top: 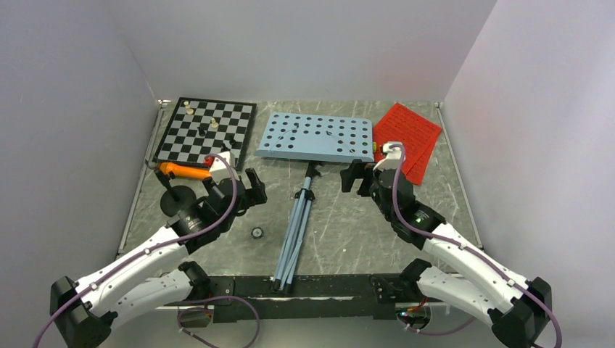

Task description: Pack up the instrument practice props

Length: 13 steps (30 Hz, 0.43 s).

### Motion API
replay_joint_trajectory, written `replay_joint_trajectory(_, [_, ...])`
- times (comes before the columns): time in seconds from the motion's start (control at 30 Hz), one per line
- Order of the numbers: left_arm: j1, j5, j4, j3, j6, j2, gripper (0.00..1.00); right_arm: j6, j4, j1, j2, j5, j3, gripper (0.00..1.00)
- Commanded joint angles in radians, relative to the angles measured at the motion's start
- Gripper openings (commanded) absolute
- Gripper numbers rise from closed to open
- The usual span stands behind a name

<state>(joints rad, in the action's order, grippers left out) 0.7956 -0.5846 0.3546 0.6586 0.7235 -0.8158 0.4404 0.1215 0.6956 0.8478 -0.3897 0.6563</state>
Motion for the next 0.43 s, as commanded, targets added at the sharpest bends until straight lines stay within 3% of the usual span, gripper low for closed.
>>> replay_joint_trajectory(0.0, [0.002, -0.073, 0.149, 0.140, 0.075, -0.052, 0.99, 0.010, -0.087, 0.001, -0.036, -0.067, 0.008, 1.00])
replay_joint_trajectory(0.2, [0.005, -0.114, 0.264, 0.215, 0.058, -0.115, 0.99, 0.019, -0.082, 0.001, -0.032, -0.079, 0.006, 1.00])
replay_joint_trajectory(0.4, [0.005, -0.076, 0.176, 0.151, -0.035, -0.052, 0.99, 0.014, -0.059, 0.001, -0.039, -0.080, 0.016, 1.00])
